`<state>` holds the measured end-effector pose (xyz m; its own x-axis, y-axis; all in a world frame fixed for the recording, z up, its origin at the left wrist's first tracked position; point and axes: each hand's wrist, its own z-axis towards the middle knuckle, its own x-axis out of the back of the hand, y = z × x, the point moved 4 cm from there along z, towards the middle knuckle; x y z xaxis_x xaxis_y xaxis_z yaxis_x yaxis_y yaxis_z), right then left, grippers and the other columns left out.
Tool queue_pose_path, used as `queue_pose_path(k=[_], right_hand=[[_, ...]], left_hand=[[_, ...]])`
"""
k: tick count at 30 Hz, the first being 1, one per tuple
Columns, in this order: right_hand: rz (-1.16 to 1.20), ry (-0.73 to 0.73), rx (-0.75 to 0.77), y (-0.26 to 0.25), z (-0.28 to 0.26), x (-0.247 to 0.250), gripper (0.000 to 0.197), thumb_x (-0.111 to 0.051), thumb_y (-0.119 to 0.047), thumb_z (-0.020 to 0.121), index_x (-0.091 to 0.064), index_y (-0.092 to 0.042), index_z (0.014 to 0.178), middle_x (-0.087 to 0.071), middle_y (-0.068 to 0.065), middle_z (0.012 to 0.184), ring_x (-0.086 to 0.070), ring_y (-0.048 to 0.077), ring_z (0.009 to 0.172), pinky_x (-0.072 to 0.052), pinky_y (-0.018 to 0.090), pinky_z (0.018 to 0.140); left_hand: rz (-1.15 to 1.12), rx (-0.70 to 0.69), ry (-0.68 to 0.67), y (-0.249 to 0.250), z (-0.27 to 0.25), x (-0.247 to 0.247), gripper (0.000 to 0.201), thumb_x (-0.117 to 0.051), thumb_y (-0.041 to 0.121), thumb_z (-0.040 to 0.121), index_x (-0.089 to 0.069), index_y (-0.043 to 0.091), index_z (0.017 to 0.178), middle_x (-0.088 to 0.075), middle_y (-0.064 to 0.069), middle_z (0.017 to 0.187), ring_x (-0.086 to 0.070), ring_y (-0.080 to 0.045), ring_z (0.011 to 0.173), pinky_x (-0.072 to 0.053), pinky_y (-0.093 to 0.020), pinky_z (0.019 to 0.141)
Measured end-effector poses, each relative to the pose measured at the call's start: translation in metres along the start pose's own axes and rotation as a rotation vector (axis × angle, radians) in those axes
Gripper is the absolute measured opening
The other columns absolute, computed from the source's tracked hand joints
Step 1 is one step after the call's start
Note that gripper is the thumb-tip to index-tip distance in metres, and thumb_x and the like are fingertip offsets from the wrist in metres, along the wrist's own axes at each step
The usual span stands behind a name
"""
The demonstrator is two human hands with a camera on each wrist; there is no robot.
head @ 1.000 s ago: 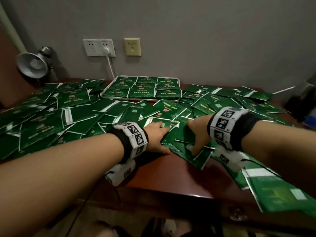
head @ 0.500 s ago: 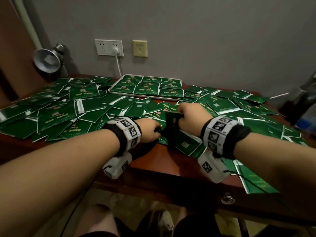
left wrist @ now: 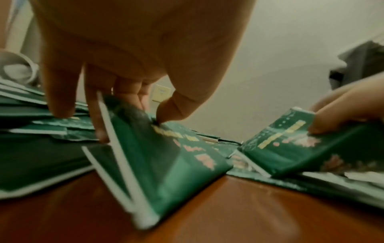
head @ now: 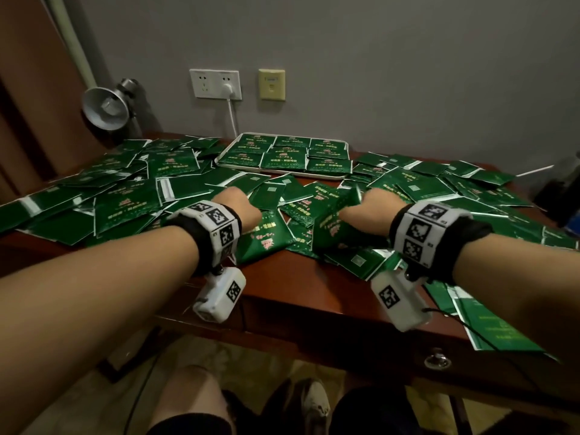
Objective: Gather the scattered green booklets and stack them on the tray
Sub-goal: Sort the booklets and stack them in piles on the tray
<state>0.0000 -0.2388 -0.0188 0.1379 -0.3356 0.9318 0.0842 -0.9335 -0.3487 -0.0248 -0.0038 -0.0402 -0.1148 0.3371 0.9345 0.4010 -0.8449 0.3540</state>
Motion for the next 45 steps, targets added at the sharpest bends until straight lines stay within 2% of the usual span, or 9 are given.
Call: queue_pose_path(k=[5,12,20,27,31,35,38,40,45], right_hand=[[-0.283,-0.008,-0.146,0.011,0.003,0.003,0.082,-0.076,-0.04,0.074,-0.03,-0.009,0.134,-0.045,0.015,0.126,-0.052,0.033,0.112,-0.05,0.038,0.083],[-0.53,-0.131,0.063,-0.003,0.006,-0.02,0.084,-0.064,-0.067,0.075,-0.043,-0.011,0.134,-0.054,0.006,0.125,-0.054,0.025,0.111,-0.049,0.035,0.09],[-0.579,-0.245,0.148,-0.013,0.018,-0.039,0.06,-0.072,-0.061,0.07,-0.063,-0.012,0.105,-0.063,-0.001,0.087,-0.061,0.019,0.082,-0.051,0.035,0.085],[-0.179,-0.027,0.06,-0.008,0.032,0.0,0.033,-0.066,-0.043,0.086,-0.064,-0.012,0.098,-0.064,0.002,0.084,-0.063,0.017,0.076,-0.052,0.026,0.058],[0.185,0.003,-0.092,0.003,0.029,0.012,0.021,-0.068,-0.027,0.085,-0.06,-0.008,0.08,-0.068,0.007,0.075,-0.064,0.019,0.061,-0.058,0.03,0.059],[0.001,-0.268,-0.096,0.01,0.013,-0.001,0.022,-0.065,-0.027,0.09,-0.061,-0.007,0.082,-0.064,0.007,0.08,-0.061,0.019,0.069,-0.056,0.032,0.073],[-0.475,-0.19,0.024,0.004,0.009,-0.005,0.062,-0.071,-0.05,0.08,-0.055,-0.003,0.117,-0.061,0.009,0.11,-0.061,0.024,0.099,-0.051,0.033,0.082],[-0.6,-0.15,0.127,-0.004,0.012,-0.011,0.084,-0.075,-0.059,0.071,-0.045,-0.009,0.13,-0.053,0.009,0.124,-0.055,0.026,0.112,-0.049,0.035,0.087],[-0.602,-0.295,0.371,-0.02,0.012,-0.03,0.08,-0.082,-0.057,0.061,-0.044,-0.025,0.123,-0.05,-0.002,0.124,-0.043,0.021,0.114,-0.041,0.031,0.082]], left_hand=[[0.185,-0.026,-0.094,-0.011,-0.002,-0.013,0.025,-0.06,0.021,0.084,-0.049,0.008,0.103,-0.059,-0.011,0.099,-0.062,-0.024,0.087,-0.049,-0.027,0.062],[0.468,-0.302,-0.228,0.012,-0.01,-0.043,0.078,-0.065,0.068,0.074,-0.044,0.017,0.13,-0.045,-0.01,0.132,-0.048,-0.03,0.119,-0.046,-0.041,0.096],[0.633,-0.553,-0.184,0.024,-0.019,-0.033,0.032,-0.065,0.02,0.087,-0.055,0.012,0.116,-0.054,-0.009,0.112,-0.059,-0.029,0.102,-0.049,-0.035,0.08],[0.023,-0.575,0.038,0.028,-0.02,0.012,0.031,-0.052,-0.013,0.073,-0.064,0.015,0.079,-0.062,-0.004,0.094,-0.056,-0.025,0.097,-0.046,-0.033,0.082],[-0.109,-0.61,0.055,0.027,-0.018,0.026,0.036,-0.052,-0.02,0.073,-0.071,0.009,0.083,-0.055,-0.004,0.13,-0.044,-0.019,0.127,-0.029,-0.02,0.098],[0.217,-0.452,0.134,0.004,0.006,0.024,0.057,-0.057,-0.01,0.08,-0.06,0.021,0.128,-0.043,-0.008,0.142,-0.039,-0.028,0.132,-0.036,-0.042,0.111],[0.3,-0.24,0.06,-0.004,0.003,0.022,0.028,-0.057,0.021,0.09,-0.056,0.011,0.116,-0.06,-0.009,0.108,-0.059,-0.024,0.095,-0.051,-0.037,0.079],[0.353,-0.177,-0.13,0.003,-0.007,0.008,0.056,-0.047,0.058,0.093,-0.057,0.006,0.11,-0.062,-0.006,0.099,-0.061,-0.02,0.088,-0.05,-0.032,0.071],[0.55,-0.158,-0.283,0.024,-0.027,-0.026,0.088,-0.043,0.074,0.086,-0.042,0.005,0.141,-0.05,-0.013,0.139,-0.055,-0.027,0.119,-0.048,-0.036,0.095]])
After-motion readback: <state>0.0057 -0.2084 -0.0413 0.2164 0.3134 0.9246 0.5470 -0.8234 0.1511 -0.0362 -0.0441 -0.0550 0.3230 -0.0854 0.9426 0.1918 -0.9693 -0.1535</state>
